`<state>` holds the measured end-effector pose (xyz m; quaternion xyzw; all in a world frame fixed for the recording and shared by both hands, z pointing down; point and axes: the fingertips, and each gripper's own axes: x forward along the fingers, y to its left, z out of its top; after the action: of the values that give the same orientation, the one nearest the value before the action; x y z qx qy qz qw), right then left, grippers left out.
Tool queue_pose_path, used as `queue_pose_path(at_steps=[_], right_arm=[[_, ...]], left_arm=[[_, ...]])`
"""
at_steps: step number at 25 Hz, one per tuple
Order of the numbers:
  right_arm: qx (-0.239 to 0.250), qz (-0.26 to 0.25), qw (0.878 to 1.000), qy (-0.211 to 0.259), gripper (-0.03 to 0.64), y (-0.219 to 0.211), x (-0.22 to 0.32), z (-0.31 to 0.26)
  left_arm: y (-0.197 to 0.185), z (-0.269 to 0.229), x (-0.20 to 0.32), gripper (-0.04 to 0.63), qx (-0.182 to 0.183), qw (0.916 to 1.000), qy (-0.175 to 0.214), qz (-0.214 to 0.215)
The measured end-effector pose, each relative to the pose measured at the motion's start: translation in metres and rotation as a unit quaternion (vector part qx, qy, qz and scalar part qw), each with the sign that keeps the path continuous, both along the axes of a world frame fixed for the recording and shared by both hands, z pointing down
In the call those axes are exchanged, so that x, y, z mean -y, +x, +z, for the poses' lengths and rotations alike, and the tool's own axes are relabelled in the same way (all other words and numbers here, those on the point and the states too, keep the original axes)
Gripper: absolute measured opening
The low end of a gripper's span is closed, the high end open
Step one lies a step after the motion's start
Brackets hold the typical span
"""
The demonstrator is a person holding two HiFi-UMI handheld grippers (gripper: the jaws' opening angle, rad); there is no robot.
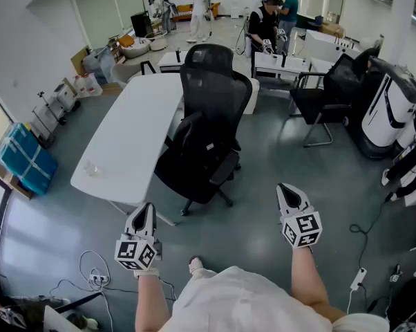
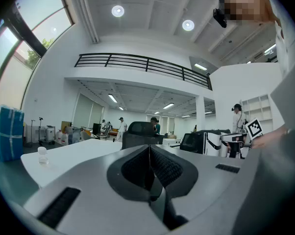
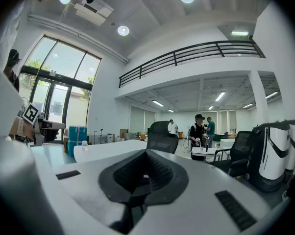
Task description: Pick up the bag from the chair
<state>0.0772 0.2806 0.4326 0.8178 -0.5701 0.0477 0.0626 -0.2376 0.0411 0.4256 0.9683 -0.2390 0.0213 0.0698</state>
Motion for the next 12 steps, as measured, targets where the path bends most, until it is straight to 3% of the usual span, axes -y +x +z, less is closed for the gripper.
queue_pose_path(at_steps=[12], right_arm=[[-0.005,-0.001,1.000,0.001,0.017,0.0030,-0.0001,-0.0025]], left_arm=[[0.0062,-0.0003,-0.0028,0.026,0.000,1.0000,0.000,0.005]])
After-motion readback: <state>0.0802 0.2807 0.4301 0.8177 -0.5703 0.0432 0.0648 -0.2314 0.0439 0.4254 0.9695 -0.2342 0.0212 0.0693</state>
